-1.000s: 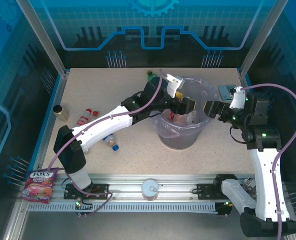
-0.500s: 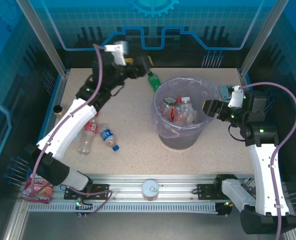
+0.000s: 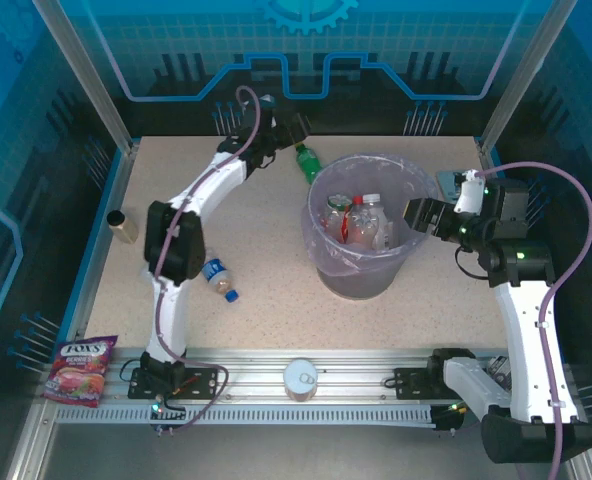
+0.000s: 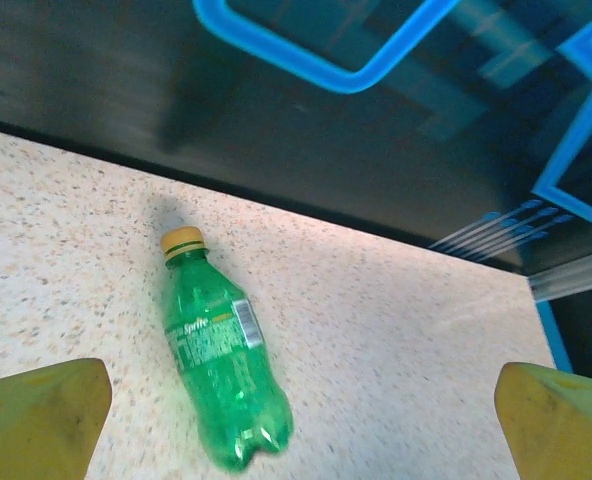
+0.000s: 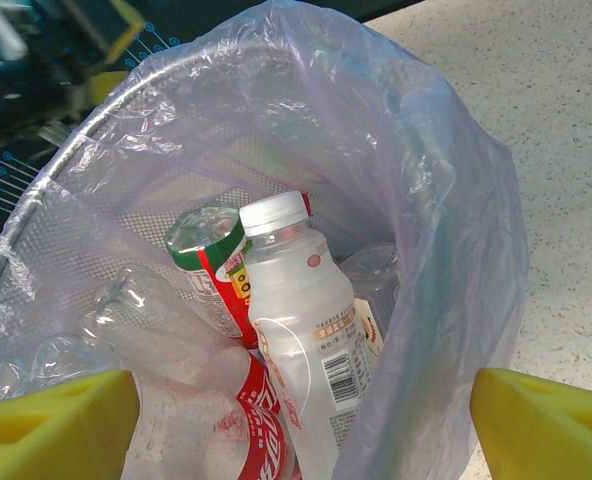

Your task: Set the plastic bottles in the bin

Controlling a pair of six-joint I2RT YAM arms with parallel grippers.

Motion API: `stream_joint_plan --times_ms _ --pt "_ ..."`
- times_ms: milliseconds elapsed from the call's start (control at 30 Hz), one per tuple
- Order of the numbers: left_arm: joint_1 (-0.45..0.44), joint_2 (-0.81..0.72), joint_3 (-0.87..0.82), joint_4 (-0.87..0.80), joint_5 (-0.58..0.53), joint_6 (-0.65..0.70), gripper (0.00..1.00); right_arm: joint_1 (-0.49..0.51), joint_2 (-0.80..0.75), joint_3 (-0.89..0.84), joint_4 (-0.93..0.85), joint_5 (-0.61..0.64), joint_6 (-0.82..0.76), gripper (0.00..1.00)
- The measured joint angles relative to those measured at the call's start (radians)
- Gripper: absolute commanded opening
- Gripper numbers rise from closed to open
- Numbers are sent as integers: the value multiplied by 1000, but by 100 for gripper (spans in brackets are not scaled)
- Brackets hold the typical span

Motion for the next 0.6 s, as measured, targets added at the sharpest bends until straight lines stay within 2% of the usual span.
stream_joint_plan --times_ms 133,233,600 --pt "-2 218 197 -44 0 -50 99 0 -20 -1 -15 10 3 87" --pt "-11 327 278 -80 -11 -67 99 0 -32 -1 -35 23 2 87" --pt "-87 463 394 -167 -112 -67 99 -2 -37 -26 -56 40 -15 87"
